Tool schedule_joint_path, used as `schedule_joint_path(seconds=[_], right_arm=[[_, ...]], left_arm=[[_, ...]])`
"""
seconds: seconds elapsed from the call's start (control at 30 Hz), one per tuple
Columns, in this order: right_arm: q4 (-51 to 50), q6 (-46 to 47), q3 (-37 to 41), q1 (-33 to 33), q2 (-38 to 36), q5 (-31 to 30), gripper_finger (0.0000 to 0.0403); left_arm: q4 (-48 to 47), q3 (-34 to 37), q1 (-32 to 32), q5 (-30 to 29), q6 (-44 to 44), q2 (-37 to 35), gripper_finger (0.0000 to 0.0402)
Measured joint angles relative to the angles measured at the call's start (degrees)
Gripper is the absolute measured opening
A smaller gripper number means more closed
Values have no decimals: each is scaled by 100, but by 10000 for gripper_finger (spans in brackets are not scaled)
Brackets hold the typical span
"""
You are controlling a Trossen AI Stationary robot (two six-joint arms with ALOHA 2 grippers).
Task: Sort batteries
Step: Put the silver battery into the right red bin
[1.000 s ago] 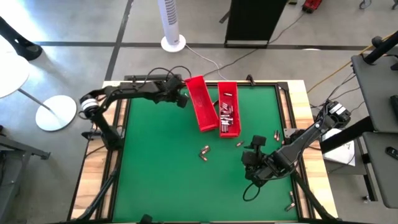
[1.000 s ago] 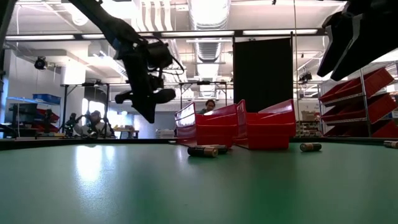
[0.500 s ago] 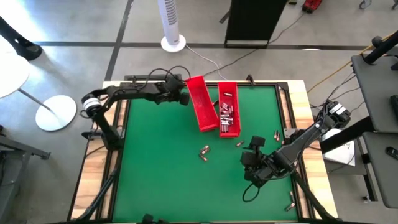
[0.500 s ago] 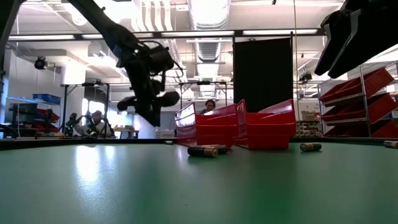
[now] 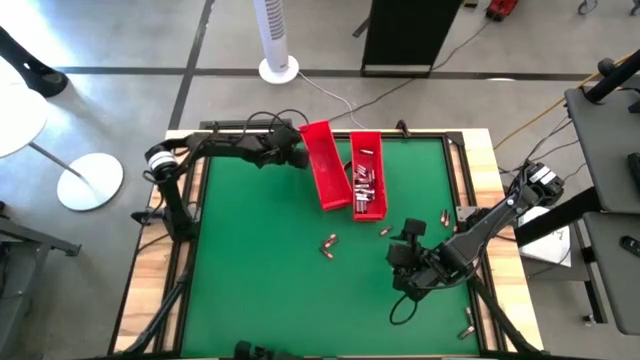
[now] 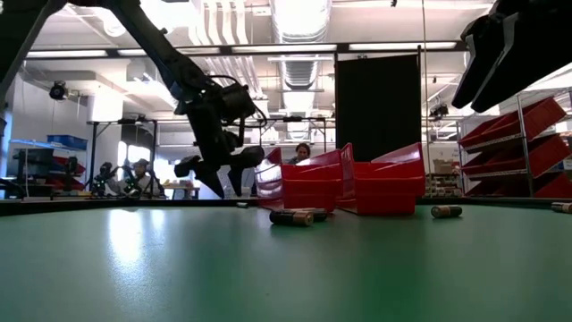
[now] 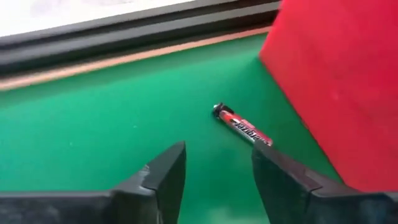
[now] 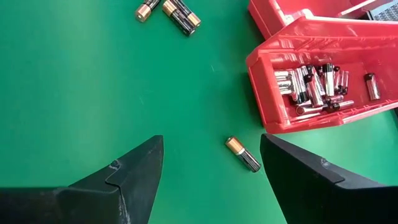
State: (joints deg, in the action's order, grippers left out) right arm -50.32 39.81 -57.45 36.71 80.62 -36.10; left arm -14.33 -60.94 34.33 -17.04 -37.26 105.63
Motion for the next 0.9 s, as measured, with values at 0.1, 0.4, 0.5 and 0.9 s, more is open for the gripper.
schedule_joint_path(seconds=[0.1,0.4,0.5,0.9], right_arm=[[4,0,0,0,0,0,256],[21,-32,0,0,0,0,262],[34,-47,0,0,0,0,268],[152,-243,0,0,0,0,260]], left_arm=[[-42,-39,78,-41,-568,11,176],[45,-119,99,-216,-1295,112,213],[173,-130,99,-158,-1505,241,221],[-211,-623,135,-21,-1702,688,221]])
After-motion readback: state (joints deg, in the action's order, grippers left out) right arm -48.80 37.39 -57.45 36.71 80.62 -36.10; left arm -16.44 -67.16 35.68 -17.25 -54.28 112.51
